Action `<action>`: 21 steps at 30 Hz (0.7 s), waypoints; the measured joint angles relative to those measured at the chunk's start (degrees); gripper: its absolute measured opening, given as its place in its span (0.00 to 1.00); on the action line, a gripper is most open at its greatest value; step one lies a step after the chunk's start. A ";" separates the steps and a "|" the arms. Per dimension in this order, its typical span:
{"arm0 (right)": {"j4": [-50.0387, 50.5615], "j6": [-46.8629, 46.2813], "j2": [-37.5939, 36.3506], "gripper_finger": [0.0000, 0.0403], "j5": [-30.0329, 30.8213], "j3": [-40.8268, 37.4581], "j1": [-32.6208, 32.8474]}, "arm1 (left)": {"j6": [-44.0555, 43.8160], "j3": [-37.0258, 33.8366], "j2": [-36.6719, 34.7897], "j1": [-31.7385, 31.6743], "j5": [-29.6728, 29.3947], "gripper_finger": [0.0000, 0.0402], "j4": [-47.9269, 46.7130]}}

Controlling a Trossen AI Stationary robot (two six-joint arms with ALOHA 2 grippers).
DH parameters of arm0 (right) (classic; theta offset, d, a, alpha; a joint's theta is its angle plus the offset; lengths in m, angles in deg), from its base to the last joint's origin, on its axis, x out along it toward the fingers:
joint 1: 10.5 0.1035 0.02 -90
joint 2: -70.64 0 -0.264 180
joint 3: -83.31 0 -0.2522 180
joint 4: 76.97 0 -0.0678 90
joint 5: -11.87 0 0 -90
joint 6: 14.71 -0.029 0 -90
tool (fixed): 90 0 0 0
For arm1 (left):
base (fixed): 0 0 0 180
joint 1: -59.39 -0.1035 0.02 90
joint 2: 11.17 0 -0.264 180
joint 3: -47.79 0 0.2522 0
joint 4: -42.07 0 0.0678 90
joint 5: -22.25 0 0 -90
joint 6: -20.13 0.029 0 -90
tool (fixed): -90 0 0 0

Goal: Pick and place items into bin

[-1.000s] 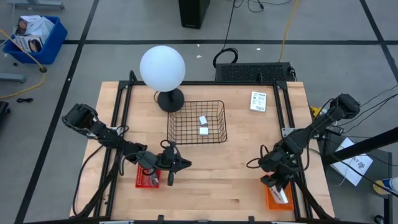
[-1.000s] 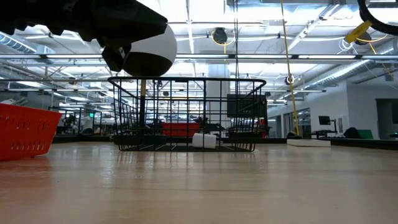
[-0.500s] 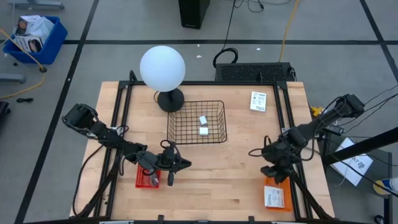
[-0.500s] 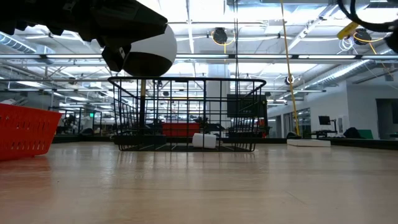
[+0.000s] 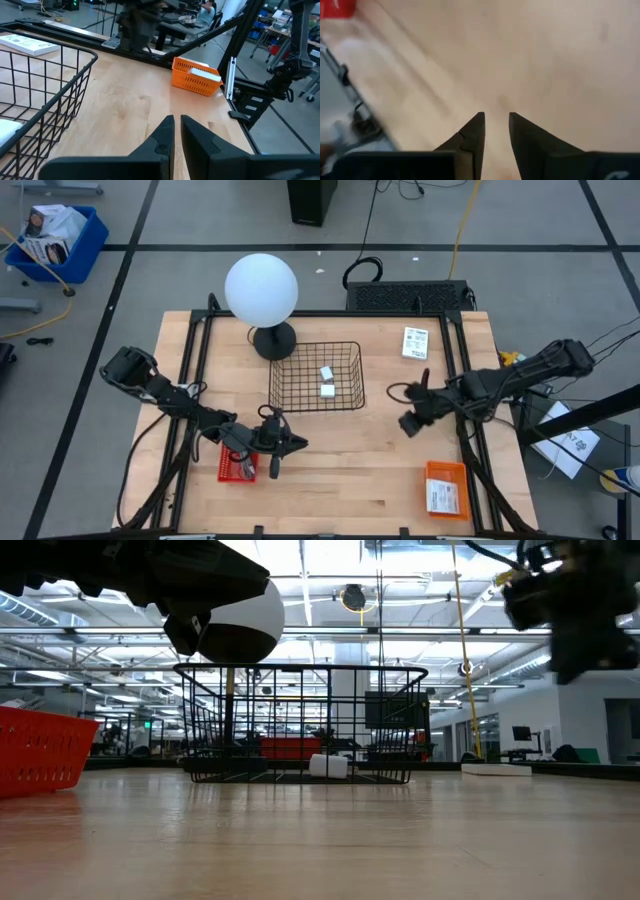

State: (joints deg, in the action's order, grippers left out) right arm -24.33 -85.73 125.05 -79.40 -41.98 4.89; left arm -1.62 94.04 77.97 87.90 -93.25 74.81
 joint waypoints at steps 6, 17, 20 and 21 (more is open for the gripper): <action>-5.15 12.26 3.65 0.19 6.09 0.00 -4.98 | 0.64 0.00 -0.02 -0.60 -3.23 0.09 -0.29; -2.72 30.39 7.83 0.06 10.20 0.00 -18.45 | 0.37 0.00 -0.02 -0.74 -3.08 0.09 -0.46; -3.09 33.31 7.89 0.01 12.33 0.00 -21.53 | 0.26 0.00 -0.02 -0.70 -3.08 0.09 -0.46; -3.35 33.49 7.89 0.01 13.50 0.00 -22.38 | 0.24 0.00 -0.02 -0.65 -3.06 0.09 -0.46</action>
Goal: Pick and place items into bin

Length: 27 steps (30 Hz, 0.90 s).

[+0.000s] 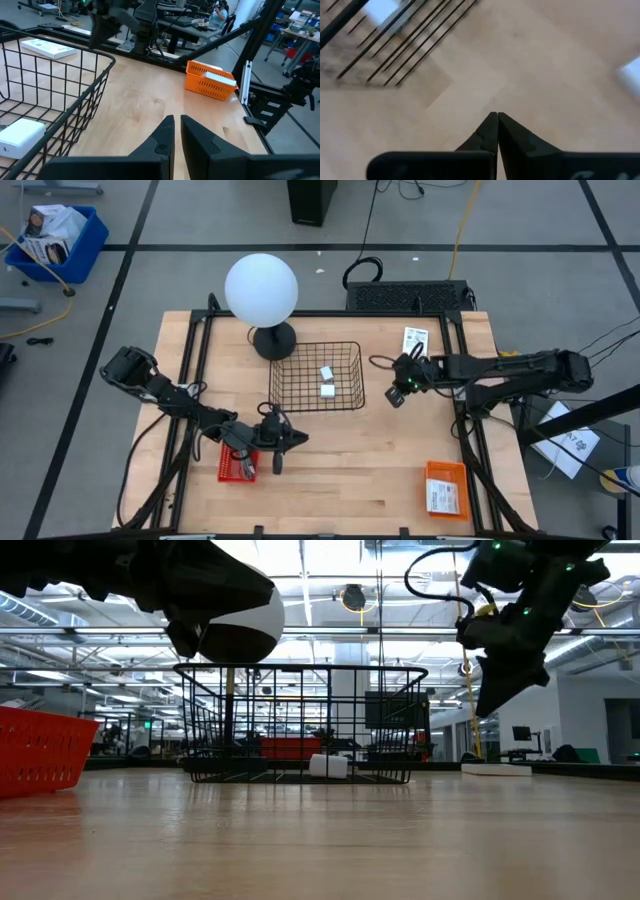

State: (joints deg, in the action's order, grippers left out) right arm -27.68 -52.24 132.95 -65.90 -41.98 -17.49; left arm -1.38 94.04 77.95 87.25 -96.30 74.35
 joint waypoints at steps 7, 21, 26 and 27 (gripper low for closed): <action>-3.46 0.40 0.02 0.01 3.06 0.00 -9.71 | -0.23 0.00 0.00 0.02 0.02 0.09 0.02; -8.26 0.17 9.84 0.00 2.60 0.00 -26.94 | -0.28 0.00 0.00 0.02 0.07 0.09 0.30; -10.04 1.31 12.83 0.00 2.58 0.00 -32.16 | -0.09 0.00 0.00 0.02 0.07 0.09 0.48; -9.90 1.27 13.26 0.00 2.58 0.00 -33.20 | -0.09 0.00 0.00 0.02 0.07 0.09 0.46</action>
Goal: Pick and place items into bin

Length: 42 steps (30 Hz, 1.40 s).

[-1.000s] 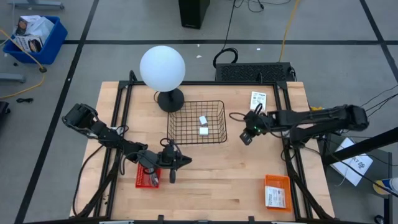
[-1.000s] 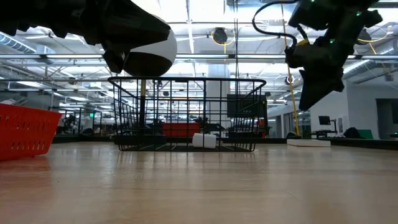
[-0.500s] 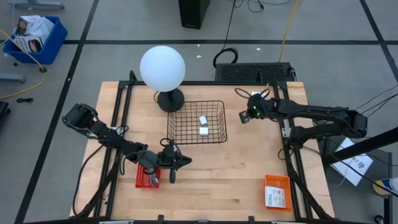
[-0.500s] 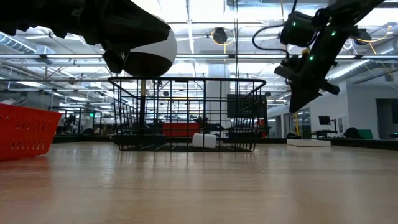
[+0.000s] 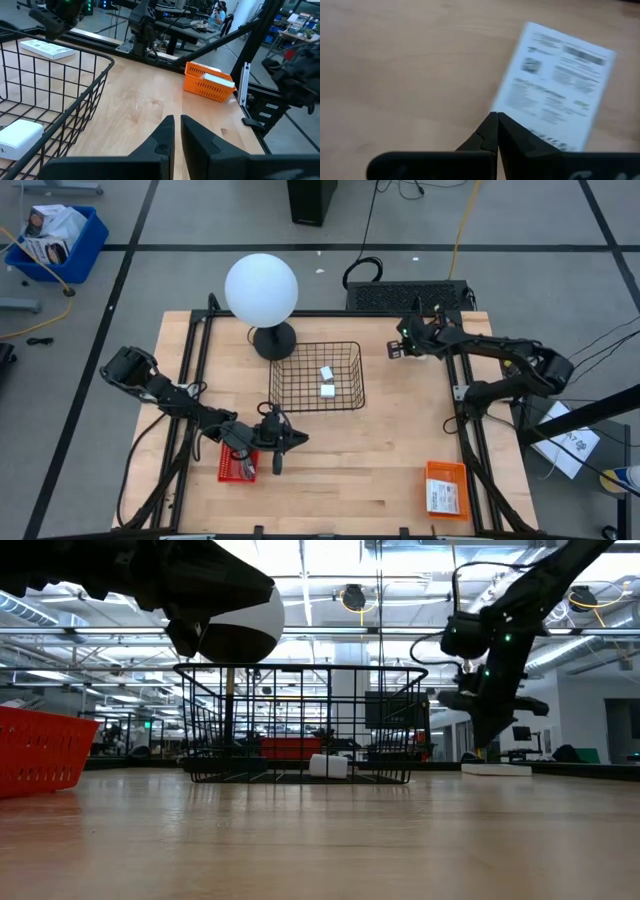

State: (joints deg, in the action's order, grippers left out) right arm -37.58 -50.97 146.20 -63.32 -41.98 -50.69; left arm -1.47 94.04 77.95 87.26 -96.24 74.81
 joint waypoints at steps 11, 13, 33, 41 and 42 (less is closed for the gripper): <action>2.20 1.03 6.20 0.00 -3.44 0.12 -5.91 | -0.17 -0.01 0.00 0.00 0.02 0.09 -0.01; 2.09 1.24 7.67 0.00 -3.45 0.31 -5.87 | -0.19 -0.01 0.00 0.00 0.01 0.09 0.03; 7.30 -7.04 9.02 0.00 -7.53 0.08 12.89 | -2.85 -0.01 0.00 0.00 0.05 0.09 0.13; 12.37 -12.75 9.08 0.00 -7.62 0.04 22.09 | -4.46 -0.01 0.00 0.00 1.68 0.09 0.09; 13.39 -13.77 9.08 0.00 -7.63 0.04 23.19 | -4.48 -0.02 0.00 0.00 1.68 0.09 0.09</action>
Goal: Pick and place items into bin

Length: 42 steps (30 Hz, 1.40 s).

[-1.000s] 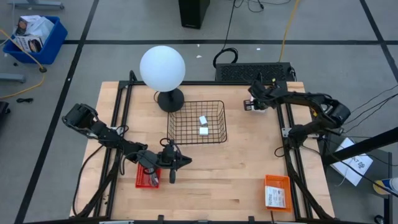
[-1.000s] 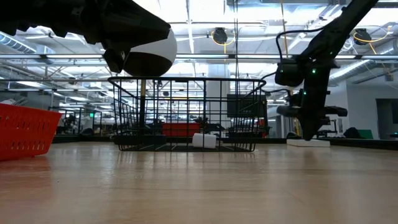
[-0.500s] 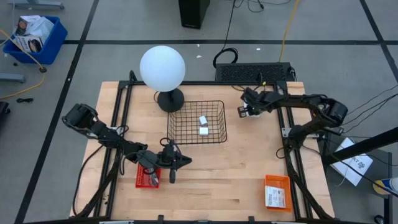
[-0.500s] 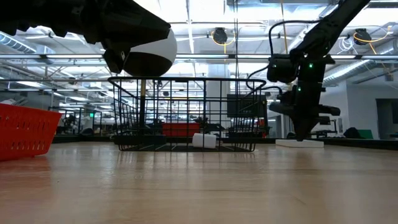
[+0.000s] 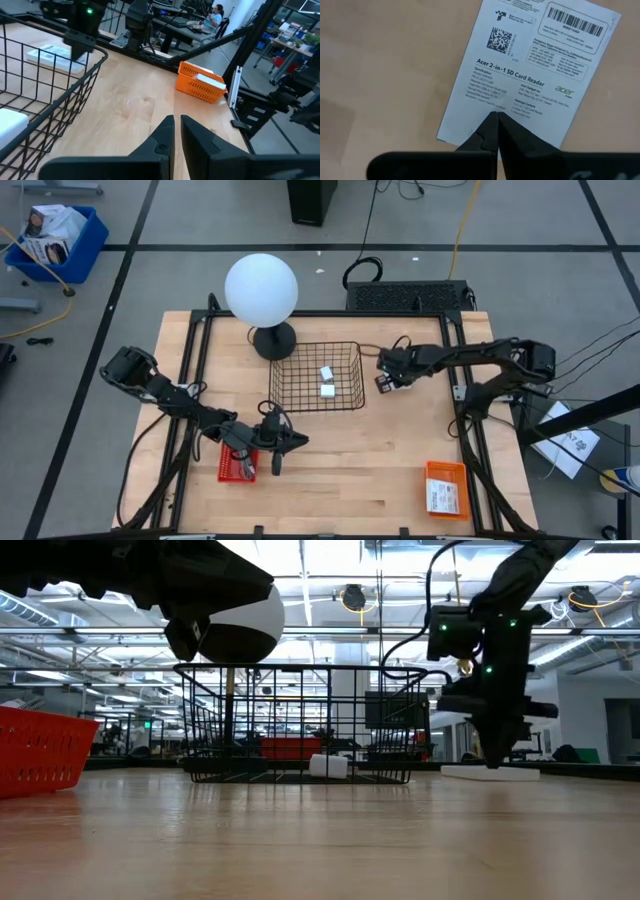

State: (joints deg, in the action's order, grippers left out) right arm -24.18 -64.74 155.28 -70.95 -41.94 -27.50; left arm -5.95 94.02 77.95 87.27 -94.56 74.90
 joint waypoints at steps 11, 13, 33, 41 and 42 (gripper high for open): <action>8.35 -10.72 -0.02 0.00 -2.77 -0.05 12.68 | -0.90 0.01 0.00 0.42 -0.02 0.09 0.00; 8.38 -12.80 0.00 0.00 -2.93 -0.07 15.39 | -1.03 0.00 0.00 0.43 0.00 0.09 0.00; -7.65 -30.27 -0.04 0.00 -9.62 -0.07 37.89 | -2.36 0.00 0.00 0.43 -0.04 0.09 0.28; -24.26 -31.12 0.26 0.00 -5.57 -0.16 44.19 | -2.45 0.00 0.00 0.43 -0.07 0.09 0.35; -24.76 -31.31 0.32 0.00 -4.92 -0.22 44.78 | -2.58 0.00 0.00 0.43 -0.07 0.09 0.35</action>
State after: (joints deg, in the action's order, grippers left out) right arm -48.94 -96.05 155.61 -75.87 -42.15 17.28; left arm -8.53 94.02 77.95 87.70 -94.62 75.25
